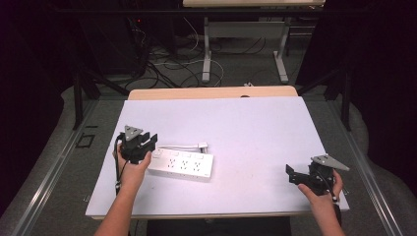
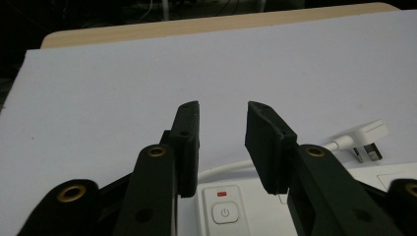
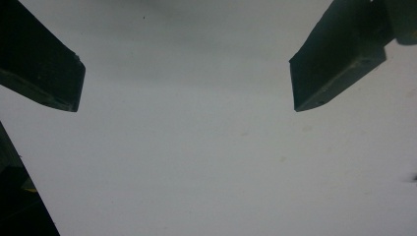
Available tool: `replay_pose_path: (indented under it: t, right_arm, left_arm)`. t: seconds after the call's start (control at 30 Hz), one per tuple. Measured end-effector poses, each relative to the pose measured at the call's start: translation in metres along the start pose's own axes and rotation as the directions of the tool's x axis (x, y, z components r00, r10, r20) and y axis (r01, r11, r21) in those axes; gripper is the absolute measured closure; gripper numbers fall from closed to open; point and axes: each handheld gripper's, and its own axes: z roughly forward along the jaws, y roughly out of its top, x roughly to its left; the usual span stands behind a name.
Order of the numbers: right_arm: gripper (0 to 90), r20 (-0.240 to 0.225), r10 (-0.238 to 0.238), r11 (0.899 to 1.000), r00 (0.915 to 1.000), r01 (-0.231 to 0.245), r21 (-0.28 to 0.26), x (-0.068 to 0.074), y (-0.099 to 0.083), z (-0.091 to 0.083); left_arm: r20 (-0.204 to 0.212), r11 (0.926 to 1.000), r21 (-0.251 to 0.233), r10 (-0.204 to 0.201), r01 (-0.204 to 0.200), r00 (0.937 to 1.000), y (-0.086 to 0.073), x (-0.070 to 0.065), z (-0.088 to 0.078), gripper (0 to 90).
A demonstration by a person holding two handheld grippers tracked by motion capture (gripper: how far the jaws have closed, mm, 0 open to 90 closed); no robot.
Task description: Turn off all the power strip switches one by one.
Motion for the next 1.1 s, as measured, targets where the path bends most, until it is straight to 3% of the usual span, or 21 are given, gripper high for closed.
replay_pose_path:
  t: [0.37, 0.6, 0.8, 0.93, 1.1]
  right_arm:
    - [0.0, 0.0, -0.003, 1.0, 1.0, 0.003, 0.02, 0.0, 0.0, -0.001]
    - [0.0, 0.002, 0.004, 1.0, 1.0, -0.004, 0.015, 0.0, 0.0, 0.0]
    - [0.0, -0.001, 0.006, 1.0, 1.0, -0.006, 0.024, -0.001, 0.0, 0.0]
    - [0.0, 0.0, 0.014, 1.0, 0.9999, -0.014, 0.021, -0.001, 0.0, 0.0]
    - [0.1, -0.004, 0.017, 1.0, 0.9999, -0.016, 0.02, -0.002, -0.001, 0.001]
  left_arm:
    - [0.006, 0.9971, 0.075, -0.013, 0.013, 0.9999, -0.007, 0.004, 0.013, 86.6]
    - [-0.008, 0.9927, 0.118, -0.025, 0.025, 0.9997, -0.01, 0.008, 0.018, 90.0]
    - [0.002, 0.986, 0.165, -0.024, 0.023, 0.9997, -0.013, 0.008, 0.02, 90.0]
    - [0.016, 0.975, 0.222, -0.022, 0.018, 0.9996, -0.013, 0.007, 0.02, 90.0]
    - [0.022, 0.9677, 0.251, -0.025, 0.019, 0.9994, -0.012, 0.005, 0.02, 90.0]
